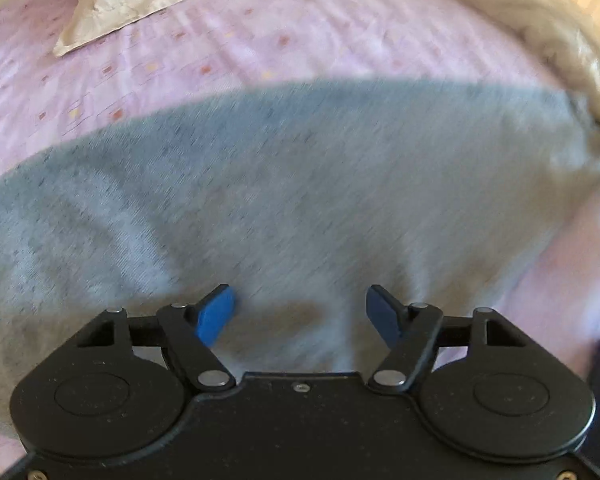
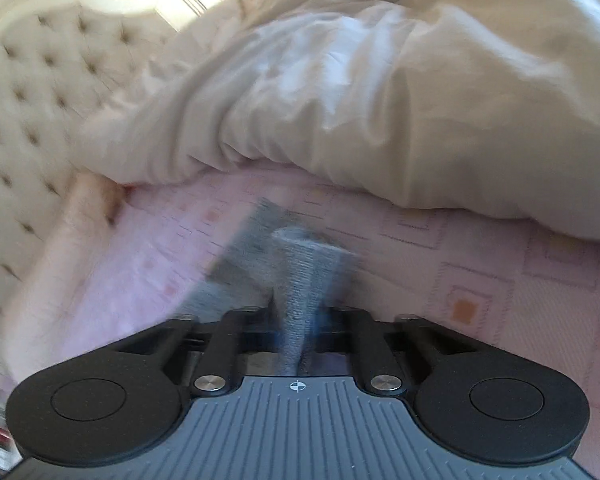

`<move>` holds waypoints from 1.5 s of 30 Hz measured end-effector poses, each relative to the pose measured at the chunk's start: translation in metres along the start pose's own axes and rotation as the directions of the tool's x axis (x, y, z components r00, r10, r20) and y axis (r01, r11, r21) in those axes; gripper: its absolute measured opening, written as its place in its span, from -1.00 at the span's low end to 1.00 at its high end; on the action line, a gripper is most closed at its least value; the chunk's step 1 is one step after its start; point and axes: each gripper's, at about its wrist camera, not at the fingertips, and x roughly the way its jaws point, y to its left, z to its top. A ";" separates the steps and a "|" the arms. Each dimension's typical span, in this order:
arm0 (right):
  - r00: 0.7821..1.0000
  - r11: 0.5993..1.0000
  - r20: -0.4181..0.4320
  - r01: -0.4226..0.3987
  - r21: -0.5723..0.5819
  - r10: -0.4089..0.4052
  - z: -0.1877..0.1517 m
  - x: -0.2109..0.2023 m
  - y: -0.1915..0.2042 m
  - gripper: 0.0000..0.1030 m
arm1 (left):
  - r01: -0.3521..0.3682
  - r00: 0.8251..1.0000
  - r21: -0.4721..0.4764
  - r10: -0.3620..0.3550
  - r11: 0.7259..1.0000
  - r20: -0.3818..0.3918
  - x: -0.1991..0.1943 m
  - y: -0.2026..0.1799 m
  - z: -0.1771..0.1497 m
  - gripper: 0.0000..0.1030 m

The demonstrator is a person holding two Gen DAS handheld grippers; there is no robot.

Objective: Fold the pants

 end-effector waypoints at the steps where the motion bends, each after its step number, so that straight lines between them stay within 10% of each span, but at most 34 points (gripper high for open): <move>1: 1.000 1.000 0.007 -0.001 -0.030 0.001 -0.001 -0.002 0.003 -0.77 | 0.024 1.000 -0.014 -0.023 1.000 0.012 -0.003 -0.006 0.010 0.42; 12: 0.998 0.970 0.031 -0.044 -0.237 0.052 0.012 -0.024 0.036 -0.77 | 0.067 0.997 0.082 -0.070 0.994 0.028 0.056 -0.129 0.121 0.34; 23: 0.995 0.947 0.019 -0.089 -0.310 0.100 0.018 -0.038 0.056 -0.77 | -0.055 0.998 0.070 0.056 0.996 -0.002 0.113 -0.179 0.167 0.30; 30: 0.997 0.931 0.021 -0.067 -0.360 0.080 0.017 -0.043 0.075 -0.77 | 0.107 0.994 -0.029 -0.107 0.994 -0.011 0.060 -0.163 0.123 0.21; 36: 0.996 0.893 0.041 -0.057 -0.446 0.084 0.011 -0.058 0.115 -0.77 | 0.149 0.987 0.131 -0.138 0.980 -0.086 0.082 -0.195 0.073 0.21; 45: 0.968 0.711 0.016 -0.173 -0.681 0.251 -0.046 -0.100 0.231 -0.76 | 0.138 0.990 -0.087 -0.135 0.987 0.035 0.017 -0.102 0.059 0.10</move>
